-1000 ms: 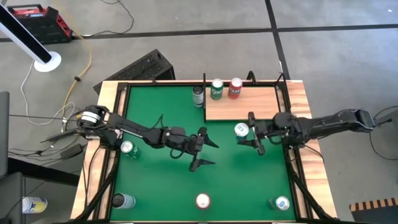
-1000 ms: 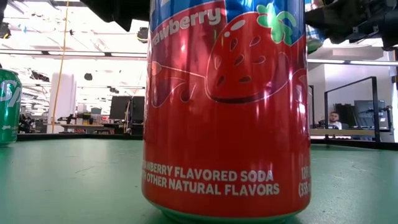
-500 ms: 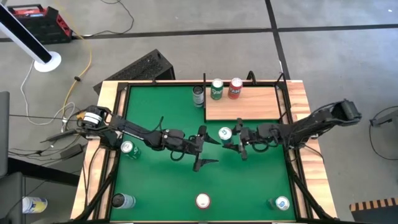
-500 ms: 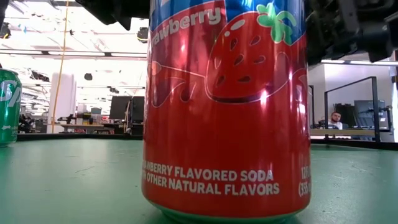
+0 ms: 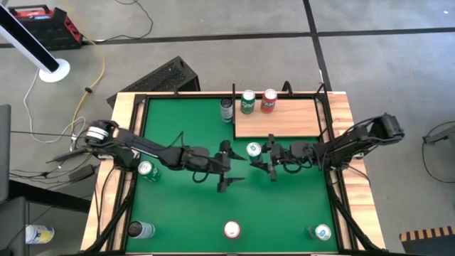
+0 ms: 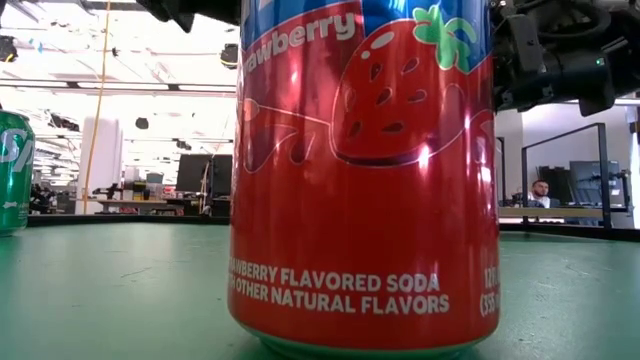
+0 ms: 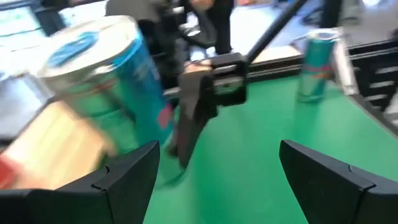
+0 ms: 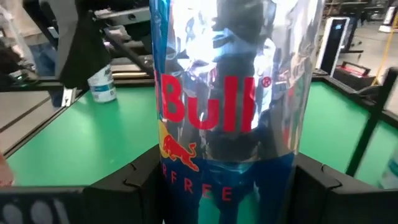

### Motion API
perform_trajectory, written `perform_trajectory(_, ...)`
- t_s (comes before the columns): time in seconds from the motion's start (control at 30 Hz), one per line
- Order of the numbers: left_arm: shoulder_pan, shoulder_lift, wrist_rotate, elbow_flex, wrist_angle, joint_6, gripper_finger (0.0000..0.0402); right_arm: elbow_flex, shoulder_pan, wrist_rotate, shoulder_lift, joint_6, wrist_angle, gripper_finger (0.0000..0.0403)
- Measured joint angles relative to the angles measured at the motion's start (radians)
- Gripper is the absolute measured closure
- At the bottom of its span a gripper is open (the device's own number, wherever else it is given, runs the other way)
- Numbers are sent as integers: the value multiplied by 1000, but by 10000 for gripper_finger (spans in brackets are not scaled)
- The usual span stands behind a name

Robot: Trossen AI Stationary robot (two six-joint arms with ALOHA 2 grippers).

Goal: Place canned beverage on shelf
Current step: Put the top blue soda can on the shelf

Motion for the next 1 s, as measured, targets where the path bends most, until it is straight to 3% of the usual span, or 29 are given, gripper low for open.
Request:
perform_trajectory(0.13, 10, -32, -121, 0, 24, -39, 82, 0, -1, 5, -4, -7, 5, 147)
perform_trajectory(0.23, 27, 2, -123, 2, 136, -67, 82, 0, 0, 4, -3, -10, 23, 147)
perform_trajectory(0.4, 57, 52, -162, 2, 178, -123, 82, 0, 3, 4, -2, -10, 32, 147)
perform_trajectory(0.8, 76, 159, -113, 4, 475, -141, 82, 33, 1, 4, -2, -26, 47, 147)
perform_trajectory(1.0, 78, 188, -96, 47, 486, -139, 83, 79, -13, 4, -2, -50, -2, 147)
